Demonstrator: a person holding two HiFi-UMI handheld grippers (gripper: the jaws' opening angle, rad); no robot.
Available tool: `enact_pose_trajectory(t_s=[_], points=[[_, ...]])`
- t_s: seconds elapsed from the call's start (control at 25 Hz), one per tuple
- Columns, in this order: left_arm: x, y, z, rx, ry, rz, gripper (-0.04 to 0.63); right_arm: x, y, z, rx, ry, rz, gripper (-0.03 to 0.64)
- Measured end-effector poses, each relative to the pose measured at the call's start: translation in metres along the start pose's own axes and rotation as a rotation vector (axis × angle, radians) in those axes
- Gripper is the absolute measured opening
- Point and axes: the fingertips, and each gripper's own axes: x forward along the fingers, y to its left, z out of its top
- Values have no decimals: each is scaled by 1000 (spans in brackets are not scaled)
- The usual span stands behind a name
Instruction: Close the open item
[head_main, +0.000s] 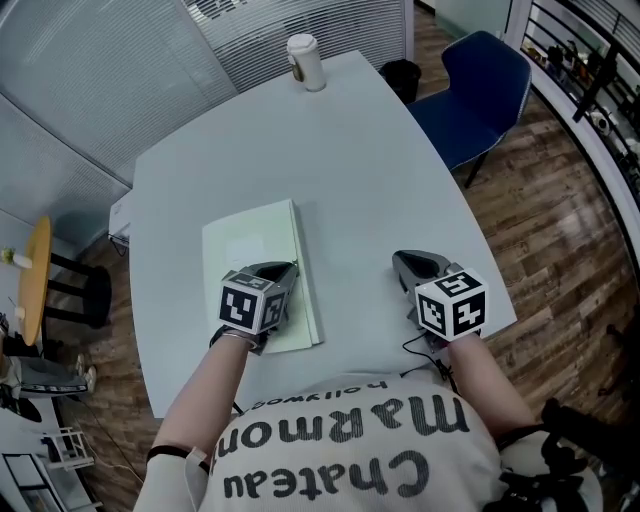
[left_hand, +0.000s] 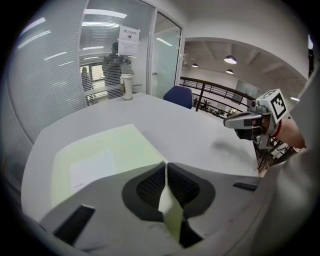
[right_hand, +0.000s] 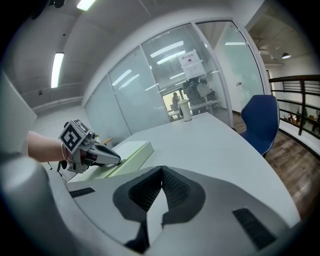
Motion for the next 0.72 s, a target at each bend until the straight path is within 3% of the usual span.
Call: enact_pose_trajectory(t_s=[0.44,0.72], points=[[7,1,-1,46,40,-21,9,3,-4,-1,13,5,-5,1],[10,-5,-6,229,136,-23,-6,5,-4,-5,15,12,-2,2]])
